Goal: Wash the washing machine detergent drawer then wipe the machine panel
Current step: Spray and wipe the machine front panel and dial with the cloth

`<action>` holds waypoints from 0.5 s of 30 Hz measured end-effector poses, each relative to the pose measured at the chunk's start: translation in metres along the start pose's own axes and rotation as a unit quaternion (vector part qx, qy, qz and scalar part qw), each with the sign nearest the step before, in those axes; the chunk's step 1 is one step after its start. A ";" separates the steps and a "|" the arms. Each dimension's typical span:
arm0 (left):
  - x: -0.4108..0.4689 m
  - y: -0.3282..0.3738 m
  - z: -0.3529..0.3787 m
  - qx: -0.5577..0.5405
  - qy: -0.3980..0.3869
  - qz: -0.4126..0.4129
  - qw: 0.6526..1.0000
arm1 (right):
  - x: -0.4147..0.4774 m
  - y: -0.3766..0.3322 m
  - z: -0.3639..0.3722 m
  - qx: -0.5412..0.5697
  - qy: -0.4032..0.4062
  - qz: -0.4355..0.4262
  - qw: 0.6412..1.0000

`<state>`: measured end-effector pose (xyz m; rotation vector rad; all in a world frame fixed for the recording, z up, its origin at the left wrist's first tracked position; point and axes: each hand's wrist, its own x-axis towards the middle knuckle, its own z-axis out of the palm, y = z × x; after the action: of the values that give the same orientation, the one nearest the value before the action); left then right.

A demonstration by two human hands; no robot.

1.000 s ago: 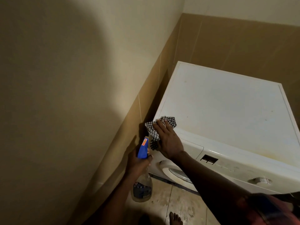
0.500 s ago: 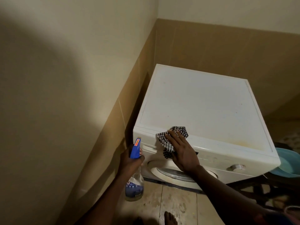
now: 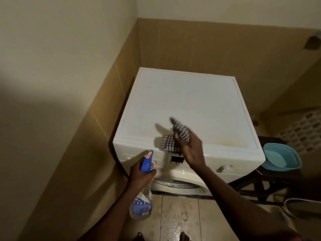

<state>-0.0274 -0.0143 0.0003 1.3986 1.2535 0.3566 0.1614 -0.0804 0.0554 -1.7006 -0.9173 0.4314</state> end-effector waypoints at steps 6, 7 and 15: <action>-0.012 0.015 0.049 0.007 -0.053 -0.009 0.999 | 0.027 0.015 -0.092 0.033 0.182 0.087 0.979; -0.013 0.015 0.055 0.009 -0.058 -0.013 0.998 | 0.029 0.018 -0.106 0.022 0.201 0.091 0.975; -0.022 0.035 0.104 0.040 -0.094 0.017 0.995 | 0.012 0.032 -0.171 -0.010 0.252 0.116 0.961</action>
<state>0.0639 -0.0790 0.0096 1.4866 1.1007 0.1938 0.2984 -0.1850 0.0843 -1.8251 -0.3533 0.1263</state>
